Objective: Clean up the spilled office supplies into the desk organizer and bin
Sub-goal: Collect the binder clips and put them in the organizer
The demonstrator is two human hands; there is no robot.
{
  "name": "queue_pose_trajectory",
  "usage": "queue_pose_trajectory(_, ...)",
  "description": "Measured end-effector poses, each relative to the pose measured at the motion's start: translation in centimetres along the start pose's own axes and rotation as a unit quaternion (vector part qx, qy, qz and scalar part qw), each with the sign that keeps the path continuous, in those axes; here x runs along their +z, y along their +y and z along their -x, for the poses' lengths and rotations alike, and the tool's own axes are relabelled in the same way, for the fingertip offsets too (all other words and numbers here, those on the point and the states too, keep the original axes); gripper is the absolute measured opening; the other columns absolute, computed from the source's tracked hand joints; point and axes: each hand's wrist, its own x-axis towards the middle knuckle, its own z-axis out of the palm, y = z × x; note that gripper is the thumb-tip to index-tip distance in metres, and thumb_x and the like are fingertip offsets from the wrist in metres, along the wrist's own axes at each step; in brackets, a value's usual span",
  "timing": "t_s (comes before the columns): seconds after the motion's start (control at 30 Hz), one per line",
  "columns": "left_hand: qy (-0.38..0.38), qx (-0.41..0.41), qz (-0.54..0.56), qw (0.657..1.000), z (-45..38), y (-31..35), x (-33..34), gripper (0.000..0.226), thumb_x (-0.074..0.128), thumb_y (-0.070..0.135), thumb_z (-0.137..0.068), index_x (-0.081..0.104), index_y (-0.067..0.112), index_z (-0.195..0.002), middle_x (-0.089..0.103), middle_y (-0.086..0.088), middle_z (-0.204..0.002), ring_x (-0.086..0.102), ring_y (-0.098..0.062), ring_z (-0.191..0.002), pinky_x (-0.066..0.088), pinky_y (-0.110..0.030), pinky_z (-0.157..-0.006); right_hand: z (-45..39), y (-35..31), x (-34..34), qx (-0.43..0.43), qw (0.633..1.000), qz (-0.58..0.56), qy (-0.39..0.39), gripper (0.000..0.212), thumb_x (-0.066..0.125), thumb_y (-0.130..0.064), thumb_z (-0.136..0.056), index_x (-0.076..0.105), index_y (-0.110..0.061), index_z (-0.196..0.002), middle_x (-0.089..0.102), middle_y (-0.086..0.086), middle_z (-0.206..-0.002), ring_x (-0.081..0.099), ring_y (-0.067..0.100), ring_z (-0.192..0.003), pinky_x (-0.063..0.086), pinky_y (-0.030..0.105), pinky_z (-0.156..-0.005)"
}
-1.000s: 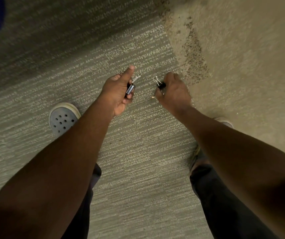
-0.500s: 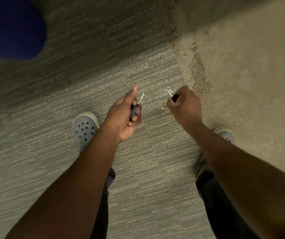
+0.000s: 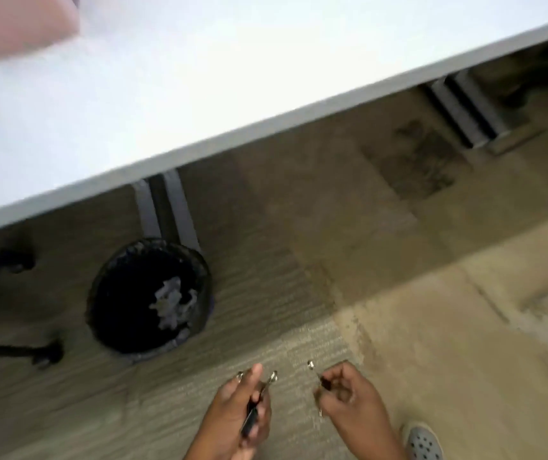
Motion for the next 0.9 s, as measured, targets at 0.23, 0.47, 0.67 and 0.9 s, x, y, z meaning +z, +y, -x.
queue_pose_trajectory(0.23,-0.029,0.066,0.048,0.996,10.8,12.7,5.4,0.032,0.060,0.039,-0.079,0.045,0.018,-0.061,0.040,-0.001,-0.048,0.029,-0.006,-0.029,0.020,-0.006,-0.032,7.5,-19.4,3.4,-0.106,0.989,-0.092,-0.043,0.014,0.068,0.001,-0.083,0.060,-0.010,-0.087,0.065,0.006,-0.076,0.060,0.019,-0.074,0.052,0.035,-0.070)
queue_pose_trajectory(0.47,-0.108,0.087,0.027,0.990,18.6,19.6,8.1,0.024,0.064,0.026,-0.081,0.044,0.017,-0.071,0.043,0.005,-0.048,0.033,-0.002,-0.031,0.014,-0.013,-0.030,14.4,-30.9,4.6,-0.108,0.969,-0.200,-0.093,0.014,0.063,-0.004,-0.087,0.061,-0.009,-0.100,0.065,0.013,-0.097,0.063,0.021,-0.085,0.054,0.029,-0.075)
queue_pose_trajectory(0.67,-0.147,0.091,0.075,0.982,22.4,23.8,7.8,0.020,0.062,0.008,-0.081,0.048,0.016,-0.069,0.045,0.004,-0.053,0.036,-0.003,-0.035,0.024,-0.014,-0.028,17.9,-35.3,6.7,-0.103,0.952,-0.271,-0.097,0.018,0.060,-0.007,-0.087,0.061,-0.003,-0.105,0.066,0.011,-0.091,0.062,0.019,-0.080,0.053,0.028,-0.073)
queue_pose_trajectory(0.9,-0.159,0.109,0.075,0.978,24.1,29.3,7.2,0.024,0.059,0.004,-0.083,0.050,0.016,-0.064,0.045,0.004,-0.056,0.036,-0.003,-0.037,0.024,-0.014,-0.029,18.7,-38.7,9.8,-0.033,0.923,-0.367,-0.107,0.012,0.052,-0.012,-0.088,0.061,-0.007,-0.095,0.063,0.009,-0.080,0.059,0.018,-0.070,0.050,0.027,-0.061)
